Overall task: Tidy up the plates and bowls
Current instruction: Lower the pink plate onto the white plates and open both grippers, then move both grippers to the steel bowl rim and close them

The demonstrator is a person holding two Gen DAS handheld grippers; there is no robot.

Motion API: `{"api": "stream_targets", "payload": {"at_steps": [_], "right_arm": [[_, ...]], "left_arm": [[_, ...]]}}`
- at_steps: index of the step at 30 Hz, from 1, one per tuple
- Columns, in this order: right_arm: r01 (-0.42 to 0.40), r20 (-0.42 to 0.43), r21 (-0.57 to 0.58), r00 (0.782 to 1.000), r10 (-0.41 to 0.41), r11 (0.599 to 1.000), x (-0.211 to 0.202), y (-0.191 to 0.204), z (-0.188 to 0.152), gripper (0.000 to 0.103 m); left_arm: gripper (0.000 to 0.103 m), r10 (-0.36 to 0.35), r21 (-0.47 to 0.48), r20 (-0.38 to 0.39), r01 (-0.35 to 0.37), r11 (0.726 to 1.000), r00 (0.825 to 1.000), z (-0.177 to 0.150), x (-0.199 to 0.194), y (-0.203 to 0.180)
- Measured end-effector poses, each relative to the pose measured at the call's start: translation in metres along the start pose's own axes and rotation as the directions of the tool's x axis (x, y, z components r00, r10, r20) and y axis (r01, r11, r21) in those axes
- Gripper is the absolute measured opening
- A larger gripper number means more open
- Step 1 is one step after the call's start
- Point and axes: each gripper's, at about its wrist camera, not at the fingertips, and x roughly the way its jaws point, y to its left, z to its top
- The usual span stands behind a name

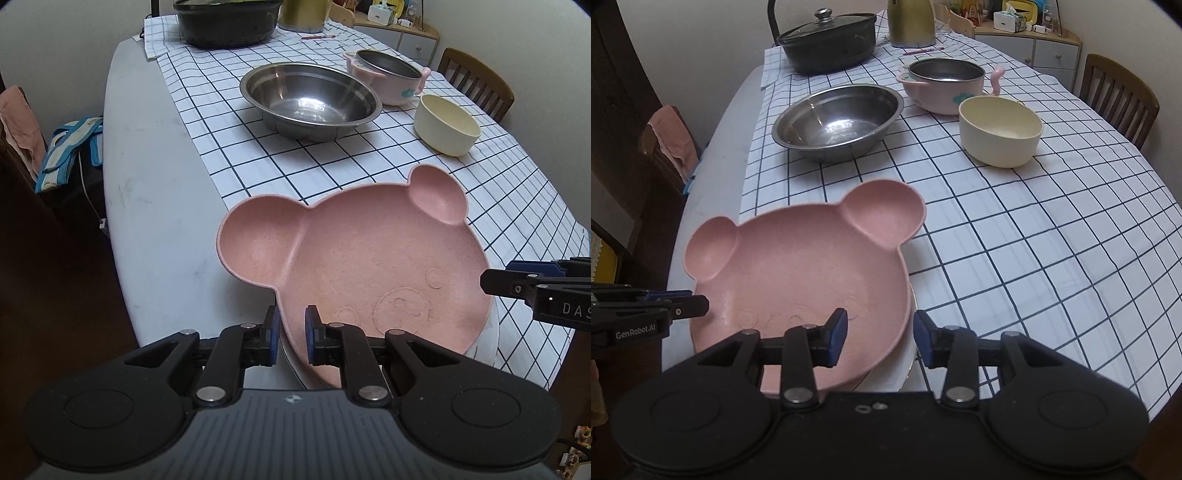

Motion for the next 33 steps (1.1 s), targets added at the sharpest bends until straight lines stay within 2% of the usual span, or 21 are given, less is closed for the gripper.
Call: {"api": "stream_targets", "payload": {"at_steps": [2, 7, 11, 14, 16, 17, 24, 29, 33], "right_arm": [[-0.007, 0.009, -0.006, 1.0, 0.007, 1.0, -0.004, 0.003, 0.001, 0.047], [-0.019, 0.037, -0.036, 0.999, 0.02, 0.999, -0.016, 0.011, 0.004, 0.053], [-0.023, 0.065, -0.054, 0.998, 0.026, 0.998, -0.025, 0.018, 0.007, 0.064], [-0.029, 0.079, -0.059, 0.996, 0.034, 0.998, -0.031, 0.023, 0.01, 0.069], [-0.035, 0.088, -0.054, 0.995, 0.04, 0.998, -0.035, 0.025, 0.013, 0.072], [-0.039, 0.094, -0.054, 0.995, 0.044, 0.998, -0.038, 0.027, 0.014, 0.074], [-0.02, 0.141, -0.043, 0.99, 0.026, 0.999, -0.046, 0.039, 0.03, 0.089], [0.0, 0.165, -0.005, 0.986, 0.001, 1.0, -0.044, 0.043, 0.05, 0.1], [0.024, 0.174, 0.053, 0.984, -0.033, 0.998, -0.037, 0.043, 0.067, 0.1]], "left_arm": [[0.013, -0.007, 0.0, 0.006, 0.007, 1.0, 1.0, 0.001, -0.004, -0.001], [0.014, -0.021, 0.014, 0.04, 0.02, 1.0, 0.999, 0.004, -0.019, -0.005], [0.016, -0.024, 0.01, 0.062, 0.023, 1.0, 0.998, 0.008, -0.029, -0.006], [0.037, -0.035, 0.0, 0.083, 0.035, 0.999, 0.996, 0.012, -0.036, -0.004], [0.062, -0.038, -0.008, 0.12, 0.039, 0.999, 0.992, 0.013, -0.044, -0.002], [0.065, -0.037, -0.009, 0.136, 0.038, 0.999, 0.99, 0.014, -0.047, -0.001], [0.065, -0.057, 0.01, 0.155, 0.057, 0.998, 0.986, 0.035, -0.051, 0.008], [0.07, -0.085, 0.032, 0.172, 0.08, 0.996, 0.981, 0.058, -0.045, 0.022], [0.076, -0.108, 0.035, 0.185, 0.103, 0.994, 0.977, 0.077, -0.04, 0.038]]}}
